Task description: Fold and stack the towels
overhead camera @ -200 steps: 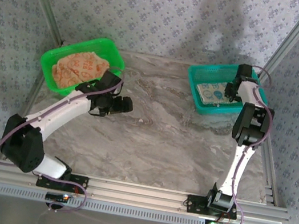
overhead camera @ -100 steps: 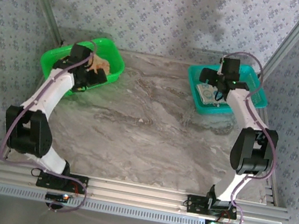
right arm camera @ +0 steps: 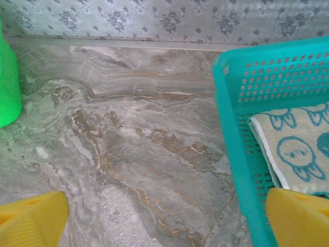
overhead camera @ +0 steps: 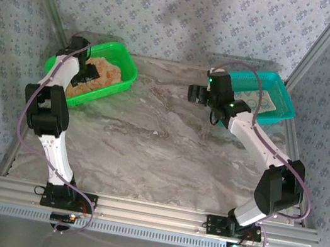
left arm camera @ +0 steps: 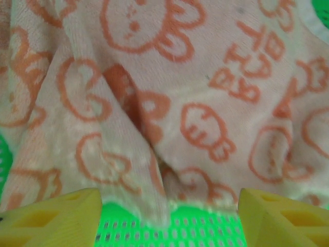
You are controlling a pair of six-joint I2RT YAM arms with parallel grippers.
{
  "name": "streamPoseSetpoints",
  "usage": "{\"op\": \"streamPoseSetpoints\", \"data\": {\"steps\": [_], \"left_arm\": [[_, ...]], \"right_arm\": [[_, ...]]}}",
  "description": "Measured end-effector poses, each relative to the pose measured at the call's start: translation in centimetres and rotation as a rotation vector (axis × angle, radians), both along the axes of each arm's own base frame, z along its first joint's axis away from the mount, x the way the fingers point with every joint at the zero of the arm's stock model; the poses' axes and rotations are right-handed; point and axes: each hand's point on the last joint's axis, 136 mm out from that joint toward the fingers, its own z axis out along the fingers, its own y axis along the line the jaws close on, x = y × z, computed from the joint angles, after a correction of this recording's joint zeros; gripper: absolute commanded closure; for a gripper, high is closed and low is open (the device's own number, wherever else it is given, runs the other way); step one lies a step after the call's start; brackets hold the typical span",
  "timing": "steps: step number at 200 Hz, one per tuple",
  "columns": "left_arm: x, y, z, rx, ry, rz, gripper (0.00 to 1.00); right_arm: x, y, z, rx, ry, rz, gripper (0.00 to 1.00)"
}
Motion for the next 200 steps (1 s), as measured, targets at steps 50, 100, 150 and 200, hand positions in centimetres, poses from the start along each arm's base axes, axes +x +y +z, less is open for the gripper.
{"op": "streamPoseSetpoints", "data": {"steps": [50,100,150,200], "left_arm": [[1.9,1.9,-3.7,0.003,0.067,0.026,0.54],[1.6,1.9,-4.4,0.002,0.096,0.017,1.00],[1.2,1.8,-0.2,0.006,0.036,0.022,1.00],[1.5,1.2,15.3,0.018,-0.281,0.006,1.00]], "right_arm": [[-1.5,0.1,0.3,-0.040,0.001,-0.020,0.00],[-1.9,-0.7,0.5,-0.061,-0.002,-0.052,0.00],[-2.0,-0.5,0.5,-0.062,-0.005,-0.048,0.00],[-2.1,-0.2,0.6,-0.060,-0.010,-0.043,0.00]]}}
